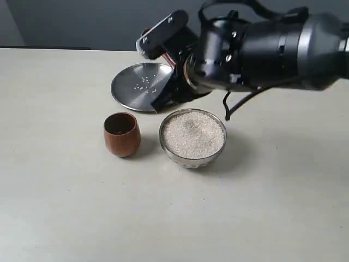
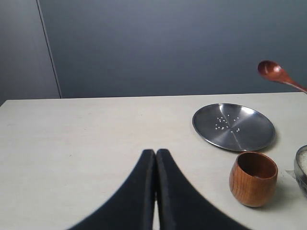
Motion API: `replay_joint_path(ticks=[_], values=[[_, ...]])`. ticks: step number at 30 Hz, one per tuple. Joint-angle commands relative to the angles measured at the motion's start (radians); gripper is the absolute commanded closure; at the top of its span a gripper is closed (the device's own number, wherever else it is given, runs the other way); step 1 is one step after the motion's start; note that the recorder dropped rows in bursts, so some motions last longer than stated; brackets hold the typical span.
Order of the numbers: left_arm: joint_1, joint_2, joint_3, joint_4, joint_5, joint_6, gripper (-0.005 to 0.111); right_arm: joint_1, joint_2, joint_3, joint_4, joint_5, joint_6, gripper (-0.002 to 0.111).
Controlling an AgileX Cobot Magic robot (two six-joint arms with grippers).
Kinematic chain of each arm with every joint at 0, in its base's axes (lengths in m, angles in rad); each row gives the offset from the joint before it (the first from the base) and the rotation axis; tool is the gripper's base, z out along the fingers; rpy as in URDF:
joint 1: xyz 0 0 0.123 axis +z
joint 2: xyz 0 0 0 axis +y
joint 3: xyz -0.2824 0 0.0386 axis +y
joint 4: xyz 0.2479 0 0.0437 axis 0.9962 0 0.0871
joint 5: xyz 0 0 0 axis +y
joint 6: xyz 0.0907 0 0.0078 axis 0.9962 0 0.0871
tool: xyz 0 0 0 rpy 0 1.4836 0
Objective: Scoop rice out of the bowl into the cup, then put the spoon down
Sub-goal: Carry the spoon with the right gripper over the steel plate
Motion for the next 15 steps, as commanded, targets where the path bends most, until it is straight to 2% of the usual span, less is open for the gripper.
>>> replay_joint_path(ticks=[1,4,8,11,15], values=[[0.002,0.006,-0.005,0.002,-0.002,-0.006,0.106,-0.14,0.008,-0.067,0.176,-0.243,0.009,0.109],[0.002,0.006,-0.005,0.002,-0.002,-0.006,0.106,-0.22,0.107,-0.153,0.252,-0.304,-0.051,0.109],[0.002,0.006,-0.005,0.002,-0.002,-0.006,0.106,-0.221,0.288,-0.307,0.285,-0.302,-0.109,0.109],[0.002,0.006,-0.005,0.002,-0.002,-0.006,0.106,-0.221,0.417,-0.447,0.371,-0.302,-0.13,0.109],[0.002,0.006,-0.005,0.002,-0.002,-0.006,0.106,-0.217,0.504,-0.537,0.497,-0.298,-0.21,0.109]])
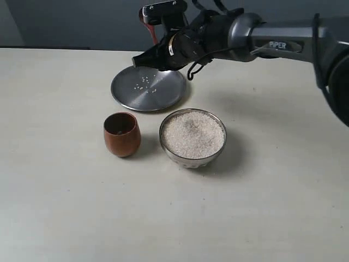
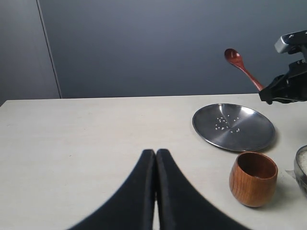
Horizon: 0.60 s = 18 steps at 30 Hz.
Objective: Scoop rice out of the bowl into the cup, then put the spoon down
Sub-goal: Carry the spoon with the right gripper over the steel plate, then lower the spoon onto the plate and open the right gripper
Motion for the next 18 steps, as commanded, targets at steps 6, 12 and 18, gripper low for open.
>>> replay_joint_path(ticks=[6,12,18], values=[[0.002,0.006,-0.005,0.002,-0.002,-0.006,0.106,0.001,0.143,-0.113,0.33,-0.003,-0.214,0.109],[0.002,0.006,-0.005,0.002,-0.002,-0.006,0.106,0.001,0.168,-0.113,0.439,0.036,-0.315,0.109],[0.002,0.006,-0.005,0.002,-0.002,-0.006,0.106,0.001,0.183,-0.113,0.437,0.076,-0.317,0.109]])
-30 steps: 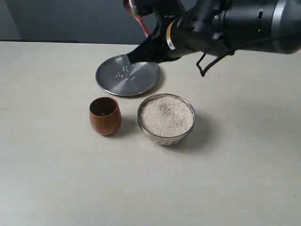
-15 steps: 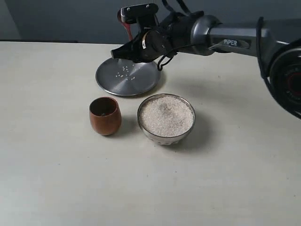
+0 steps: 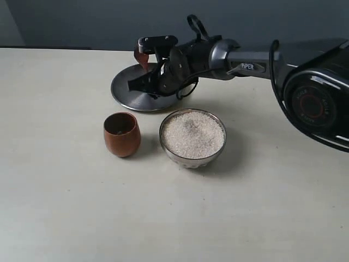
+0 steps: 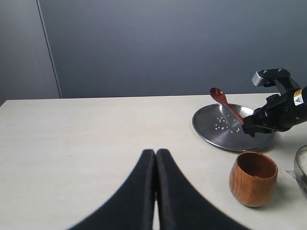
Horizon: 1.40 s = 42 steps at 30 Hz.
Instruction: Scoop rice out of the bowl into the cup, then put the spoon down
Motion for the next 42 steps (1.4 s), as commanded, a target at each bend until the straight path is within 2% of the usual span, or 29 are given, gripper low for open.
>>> replay_joint_path(ticks=[1,5,11,20,26,28,30,36,37,42], values=[[0.002,0.006,-0.005,0.002,-0.002,-0.006,0.106,0.001,0.015,-0.007,-0.002,0.013,-0.012,0.109],[0.002,0.006,-0.005,0.002,-0.002,-0.006,0.106,0.001,0.019,-0.007,-0.002,0.013,-0.012,0.106],[0.002,0.006,-0.005,0.002,-0.002,-0.006,0.106,0.001,0.028,-0.007,-0.002,0.012,-0.012,0.081],[0.002,0.006,-0.005,0.002,-0.002,-0.006,0.106,0.001,0.002,-0.007,-0.012,-0.036,-0.012,0.08],[0.002,0.006,-0.005,0.002,-0.002,-0.006,0.106,0.001,-0.064,-0.007,-0.062,-0.012,-0.012,0.055],[0.002,0.006,-0.005,0.002,-0.002,-0.006,0.106,0.001,-0.086,-0.007,-0.087,0.038,-0.012,0.056],[0.002,0.006,-0.005,0.002,-0.002,-0.006,0.106,0.001,-0.112,-0.007,-0.139,0.104,-0.012,0.064],[0.002,0.006,-0.005,0.002,-0.002,-0.006,0.106,0.001,-0.182,-0.007,-0.289,0.288,0.014,0.106],[0.002,0.006,-0.005,0.002,-0.002,-0.006,0.106,0.001,-0.193,-0.007,-0.317,0.306,0.038,0.109],[0.002,0.006,-0.005,0.002,-0.002,-0.006,0.106,0.001,-0.261,-0.007,-0.422,0.418,0.111,0.108]])
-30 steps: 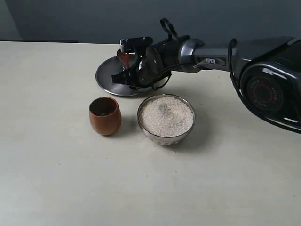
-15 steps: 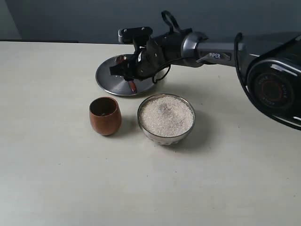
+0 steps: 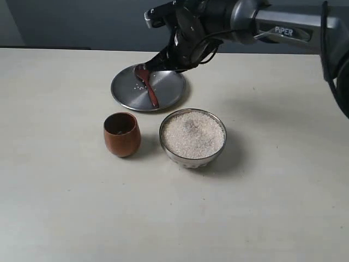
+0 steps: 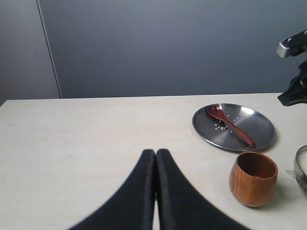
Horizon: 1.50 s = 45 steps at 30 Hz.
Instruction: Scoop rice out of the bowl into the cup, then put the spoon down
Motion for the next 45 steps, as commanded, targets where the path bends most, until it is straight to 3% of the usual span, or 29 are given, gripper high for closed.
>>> replay_joint_path(ticks=[1,9,37,45], values=[[0.002,0.006,-0.005,0.002,-0.002,-0.006,0.106,0.001,-0.07,-0.007,-0.085,0.105,0.037,0.108],[0.002,0.006,-0.005,0.002,-0.002,-0.006,0.106,0.001,-0.173,0.076,-0.166,0.261,0.037,0.108],[0.002,0.006,-0.005,0.002,-0.002,-0.006,0.106,0.001,-0.892,1.063,-0.339,-0.04,0.246,0.108],[0.002,0.006,-0.005,0.002,-0.002,-0.006,0.106,0.001,-1.046,1.19,-0.272,-0.036,0.351,0.108]])
